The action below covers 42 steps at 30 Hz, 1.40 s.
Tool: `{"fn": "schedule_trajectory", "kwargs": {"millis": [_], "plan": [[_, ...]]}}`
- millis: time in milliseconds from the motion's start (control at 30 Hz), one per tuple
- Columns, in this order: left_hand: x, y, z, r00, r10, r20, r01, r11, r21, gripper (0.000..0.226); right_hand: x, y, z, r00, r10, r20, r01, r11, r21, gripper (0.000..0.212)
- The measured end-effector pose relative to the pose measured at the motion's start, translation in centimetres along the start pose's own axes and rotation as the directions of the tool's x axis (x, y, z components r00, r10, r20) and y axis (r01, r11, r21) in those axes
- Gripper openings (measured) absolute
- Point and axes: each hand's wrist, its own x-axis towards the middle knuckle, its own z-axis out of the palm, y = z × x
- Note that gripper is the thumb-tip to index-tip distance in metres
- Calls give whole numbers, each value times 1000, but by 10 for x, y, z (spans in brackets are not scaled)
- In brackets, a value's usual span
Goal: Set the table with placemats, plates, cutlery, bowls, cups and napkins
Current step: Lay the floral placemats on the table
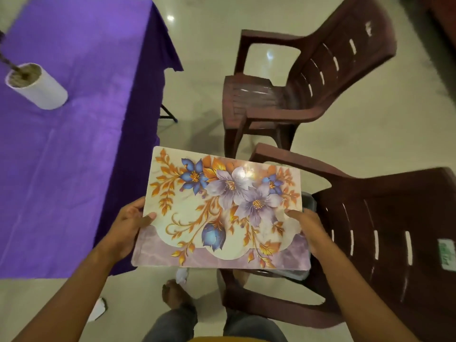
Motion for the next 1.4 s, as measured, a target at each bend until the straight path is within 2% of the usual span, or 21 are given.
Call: {"fn": "schedule_trajectory", "kwargs": {"millis": [133,233,300,400,533,733,900,1067,1267,1400], "plan": [[-36,-3,-47,996,56,-63,-59,998,-37,95,-21,-20,32,997,-12,76,7,998,59,69],[-61,3,-87,987,107,-121,-113,993,-43,101,-46,-39,68,989,-50,138,44,998,47,53],[-76,8,-116,977,123,-173,-128,992,-19,94,-67,-53,96,979,-94,180,87,995,49,46],[-95,13,-168,960,185,-208,-189,982,0,54,-99,-71,151,951,-226,212,213,973,85,35],[-109,15,-230,911,242,-334,-255,967,7,38,-134,-90,231,908,-367,200,342,927,153,28],[-125,12,-307,773,295,-562,-360,933,-6,39,-176,-118,346,797,-560,228,518,827,221,35],[-139,14,-352,671,276,-688,-404,915,-27,40,-203,-133,408,734,-593,331,553,805,215,19],[-144,20,-374,607,306,-733,-463,886,-13,35,-205,-144,454,692,-612,384,576,788,218,15],[-130,30,-397,543,233,-807,-436,899,-34,33,-191,-173,502,680,-605,414,563,793,233,20],[-121,38,-406,513,223,-829,-438,899,-29,31,-173,-196,530,644,-613,459,579,782,231,19]]}}
